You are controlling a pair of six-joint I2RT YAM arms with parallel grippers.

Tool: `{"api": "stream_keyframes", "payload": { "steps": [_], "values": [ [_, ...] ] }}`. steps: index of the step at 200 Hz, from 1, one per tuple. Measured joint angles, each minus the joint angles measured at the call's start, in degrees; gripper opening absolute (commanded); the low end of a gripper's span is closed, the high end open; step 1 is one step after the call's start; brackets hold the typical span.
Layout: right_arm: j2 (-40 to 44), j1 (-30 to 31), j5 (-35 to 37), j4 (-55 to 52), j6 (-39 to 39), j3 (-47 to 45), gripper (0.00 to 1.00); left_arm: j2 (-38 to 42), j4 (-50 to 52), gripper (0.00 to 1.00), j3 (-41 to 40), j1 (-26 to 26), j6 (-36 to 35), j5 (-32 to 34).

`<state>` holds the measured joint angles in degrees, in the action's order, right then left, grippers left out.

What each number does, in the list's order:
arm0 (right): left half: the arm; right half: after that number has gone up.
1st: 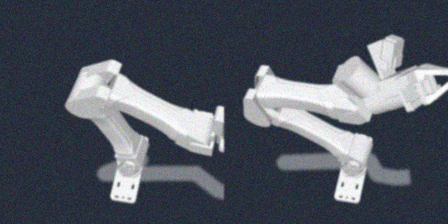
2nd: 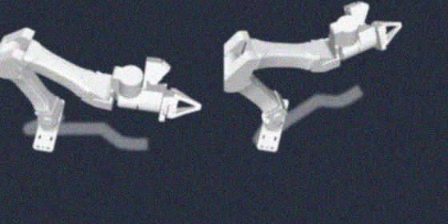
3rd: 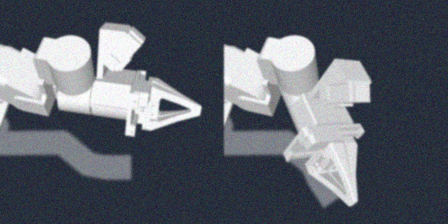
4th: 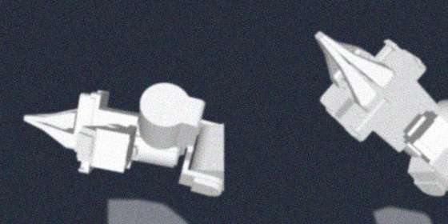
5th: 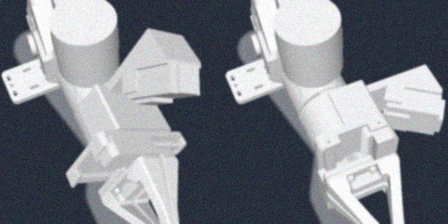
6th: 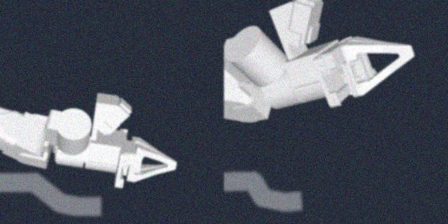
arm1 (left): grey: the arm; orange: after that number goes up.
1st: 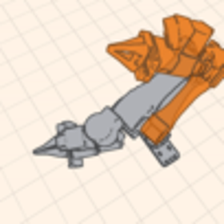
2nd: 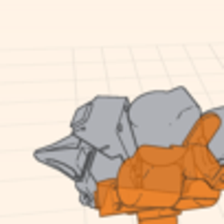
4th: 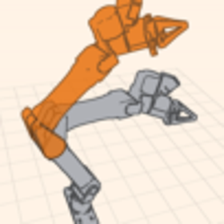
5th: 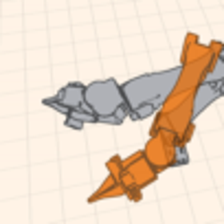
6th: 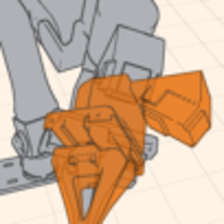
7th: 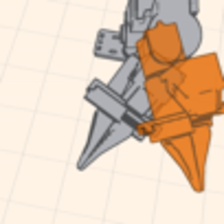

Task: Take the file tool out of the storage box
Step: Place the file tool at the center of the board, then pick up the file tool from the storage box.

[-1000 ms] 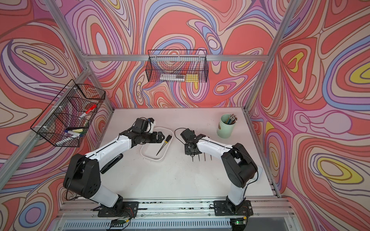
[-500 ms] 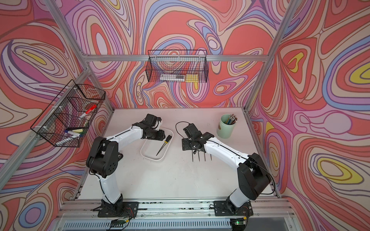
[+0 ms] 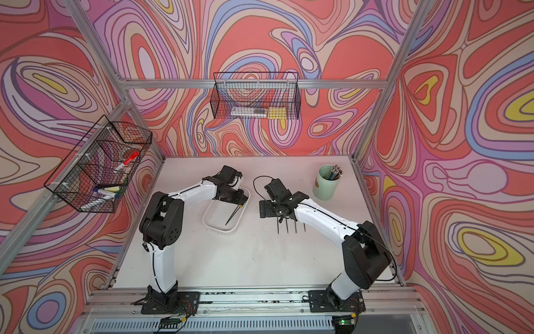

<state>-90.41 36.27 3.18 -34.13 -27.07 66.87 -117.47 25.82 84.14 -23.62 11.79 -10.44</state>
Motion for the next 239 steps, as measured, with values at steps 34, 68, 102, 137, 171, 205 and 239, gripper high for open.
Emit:
{"api": "stream_keyframes", "payload": {
  "steps": [34,68,102,137,171,205,239],
  "values": [
    [0.0,0.0,0.09,0.09,0.11,-0.76,0.9,-1.4,1.73,0.32,1.7,-0.37,0.0,2.73],
    [0.0,0.0,0.31,0.24,0.31,-1.44,0.9,-1.9,2.23,0.28,2.38,-0.42,0.17,6.73],
    [0.0,0.0,0.44,0.28,0.48,-2.1,0.89,-2.56,2.64,0.27,2.38,-0.42,0.28,9.38],
    [0.0,0.0,0.44,0.31,0.63,-2.4,0.89,-2.97,2.75,0.28,2.4,-0.42,0.48,10.4],
    [0.0,0.0,0.44,0.68,0.68,-2.91,0.89,-3.76,2.95,0.25,3.41,-0.42,0.46,9.55],
    [0.0,0.0,0.44,0.74,0.85,-3.26,0.87,-4.74,2.95,0.14,4.85,-0.42,0.48,8.96],
    [0.87,0.0,-0.17,1.99,1.14,-4.37,0.84,-3.98,1.53,0.1,3.39,-0.42,1.31,8.46]
  ]
}}
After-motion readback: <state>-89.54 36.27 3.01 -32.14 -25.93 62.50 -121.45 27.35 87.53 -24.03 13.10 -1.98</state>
